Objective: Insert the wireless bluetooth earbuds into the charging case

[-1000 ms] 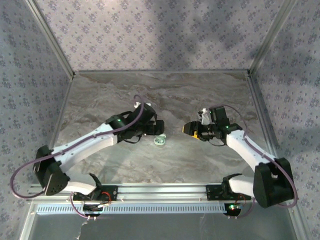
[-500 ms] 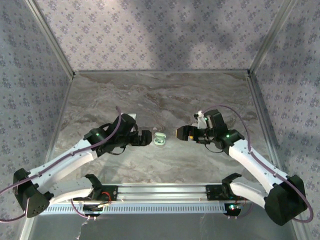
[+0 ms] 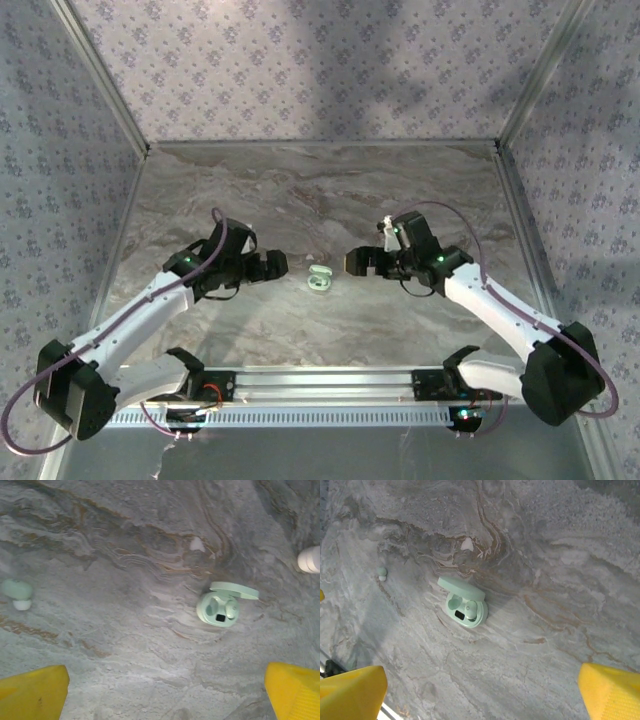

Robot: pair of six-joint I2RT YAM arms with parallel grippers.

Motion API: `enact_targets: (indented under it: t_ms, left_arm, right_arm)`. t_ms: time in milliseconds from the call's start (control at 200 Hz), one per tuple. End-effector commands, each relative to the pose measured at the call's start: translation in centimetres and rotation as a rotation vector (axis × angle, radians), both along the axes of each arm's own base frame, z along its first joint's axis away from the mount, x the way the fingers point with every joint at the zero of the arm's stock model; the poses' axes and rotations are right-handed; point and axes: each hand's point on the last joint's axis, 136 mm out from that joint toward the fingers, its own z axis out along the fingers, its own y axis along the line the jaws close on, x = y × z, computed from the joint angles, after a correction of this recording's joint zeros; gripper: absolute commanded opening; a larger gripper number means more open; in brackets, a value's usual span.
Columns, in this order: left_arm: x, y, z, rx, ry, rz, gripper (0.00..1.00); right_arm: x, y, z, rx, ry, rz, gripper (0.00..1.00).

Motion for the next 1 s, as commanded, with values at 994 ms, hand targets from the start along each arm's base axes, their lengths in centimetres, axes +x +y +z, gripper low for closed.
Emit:
enact_targets:
  t_ms: [994]
  left_arm:
    - [7.0,5.4,-8.7,-0.12,0.209,0.223,1.0]
  right_arm:
    - [3.9,0.7,1.3,-0.027,-0.061,0.048,0.79]
